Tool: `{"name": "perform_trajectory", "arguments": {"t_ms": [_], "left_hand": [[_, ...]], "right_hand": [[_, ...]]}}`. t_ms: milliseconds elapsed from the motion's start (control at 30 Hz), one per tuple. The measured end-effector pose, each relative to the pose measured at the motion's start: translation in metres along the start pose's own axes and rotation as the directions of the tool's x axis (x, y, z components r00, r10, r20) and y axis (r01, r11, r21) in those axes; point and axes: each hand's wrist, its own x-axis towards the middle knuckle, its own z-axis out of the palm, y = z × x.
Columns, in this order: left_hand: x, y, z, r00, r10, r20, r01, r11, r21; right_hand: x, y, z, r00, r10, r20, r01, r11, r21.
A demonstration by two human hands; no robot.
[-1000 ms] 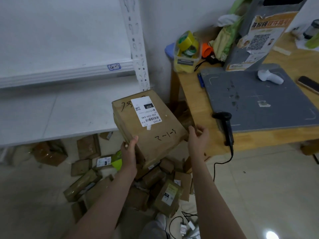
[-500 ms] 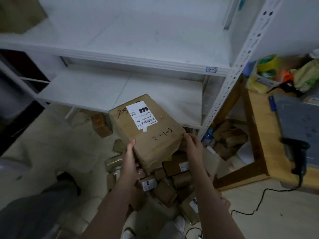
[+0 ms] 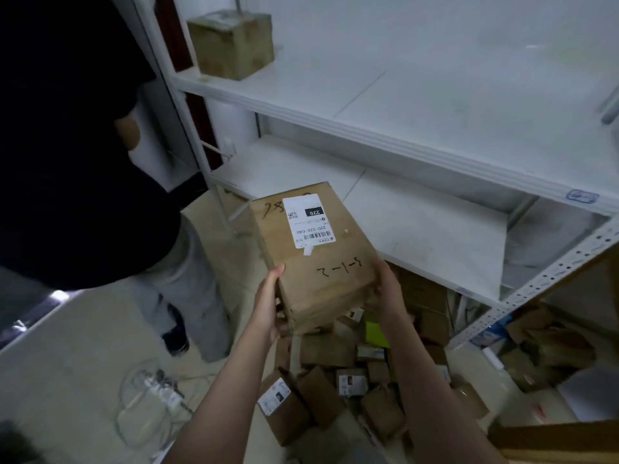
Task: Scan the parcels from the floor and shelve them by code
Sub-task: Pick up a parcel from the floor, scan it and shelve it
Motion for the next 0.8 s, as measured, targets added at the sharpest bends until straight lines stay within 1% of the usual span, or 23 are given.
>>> {"name": "perform_trajectory", "arguments": {"t_ms": [167, 267, 300, 367, 500, 567, 600, 700, 800], "left_hand": [[0.008, 0.046, -0.021, 0.996, 0.088, 0.003, -0.088, 0.996, 0.008], [0.014, 0.075, -0.025, 0.987, 0.16, -0.02, -0.16, 0.987, 0.003], [0.017, 0.084, -0.024, 0.985, 0.17, -0.028, -0.17, 0.985, -0.003], [0.021, 0.103, -0.021, 0.982, 0.186, -0.031, -0.186, 0.982, -0.009], [0.029, 0.141, -0.005, 0.966, 0.257, -0.032, -0.258, 0.966, -0.025], [0.035, 0.158, 0.008, 0.956, 0.289, -0.043, -0.291, 0.956, -0.034], [0.038, 0.165, 0.016, 0.951, 0.304, -0.049, -0.306, 0.951, -0.033], [0.04, 0.185, 0.041, 0.93, 0.364, -0.047, -0.365, 0.931, -0.022], [0.039, 0.2, 0.064, 0.909, 0.417, -0.022, -0.417, 0.908, -0.042]], "right_hand": [[0.003, -0.031, 0.036, 0.971, -0.007, 0.24, 0.001, 1.0, 0.026], [0.012, -0.049, 0.055, 0.93, -0.073, 0.361, 0.055, 0.997, 0.059], [0.018, -0.054, 0.061, 0.92, -0.098, 0.379, 0.084, 0.995, 0.055], [0.028, -0.071, 0.072, 0.91, -0.124, 0.395, 0.123, 0.992, 0.03], [0.052, -0.105, 0.085, 0.923, -0.105, 0.37, 0.1, 0.994, 0.034], [0.065, -0.122, 0.085, 0.919, -0.146, 0.366, 0.146, 0.989, 0.026], [0.068, -0.131, 0.084, 0.91, -0.173, 0.378, 0.174, 0.984, 0.033], [0.079, -0.162, 0.078, 0.909, -0.201, 0.364, 0.175, 0.979, 0.103], [0.088, -0.184, 0.068, 0.906, -0.241, 0.349, 0.211, 0.97, 0.123]]}}
